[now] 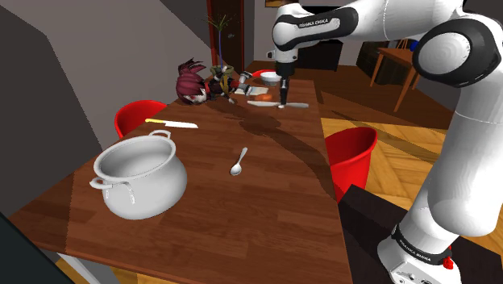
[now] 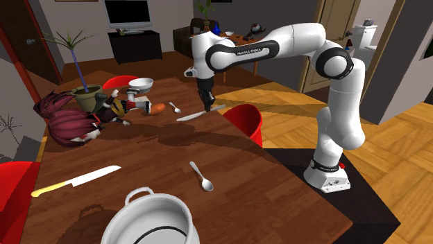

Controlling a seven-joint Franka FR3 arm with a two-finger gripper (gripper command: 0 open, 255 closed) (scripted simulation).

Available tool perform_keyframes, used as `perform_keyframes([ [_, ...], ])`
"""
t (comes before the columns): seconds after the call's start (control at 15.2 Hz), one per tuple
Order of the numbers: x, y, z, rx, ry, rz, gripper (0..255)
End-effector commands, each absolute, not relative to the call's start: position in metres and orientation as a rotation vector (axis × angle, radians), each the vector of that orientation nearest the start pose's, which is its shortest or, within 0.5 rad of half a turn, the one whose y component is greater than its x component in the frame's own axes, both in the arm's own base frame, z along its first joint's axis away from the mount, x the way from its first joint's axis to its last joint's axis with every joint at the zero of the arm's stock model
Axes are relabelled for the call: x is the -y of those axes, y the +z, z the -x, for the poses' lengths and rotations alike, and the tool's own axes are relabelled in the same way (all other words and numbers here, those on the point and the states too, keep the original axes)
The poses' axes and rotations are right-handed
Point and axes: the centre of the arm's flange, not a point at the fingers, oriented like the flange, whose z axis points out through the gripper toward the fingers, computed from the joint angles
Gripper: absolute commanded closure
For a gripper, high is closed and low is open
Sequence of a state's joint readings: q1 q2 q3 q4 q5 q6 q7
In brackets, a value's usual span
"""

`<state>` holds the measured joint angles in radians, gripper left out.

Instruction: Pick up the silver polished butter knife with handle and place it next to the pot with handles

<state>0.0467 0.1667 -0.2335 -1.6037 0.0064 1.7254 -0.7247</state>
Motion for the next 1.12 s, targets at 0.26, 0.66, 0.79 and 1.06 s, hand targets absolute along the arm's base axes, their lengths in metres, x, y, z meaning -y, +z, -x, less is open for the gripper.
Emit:
perform_keyframes([
  [0.26, 0.103, 0.559, -0.601, 0.839, 0.08, 3.038, 255],
  [0.66, 0.103, 0.591, -0.601, 0.839, 0.08, 3.038, 255],
  [0.79, 0.103, 0.601, -0.601, 0.839, 0.08, 3.038, 255],
  [1.06, 0.065, 0.603, -0.59, 0.839, 0.08, 3.038, 255],
])
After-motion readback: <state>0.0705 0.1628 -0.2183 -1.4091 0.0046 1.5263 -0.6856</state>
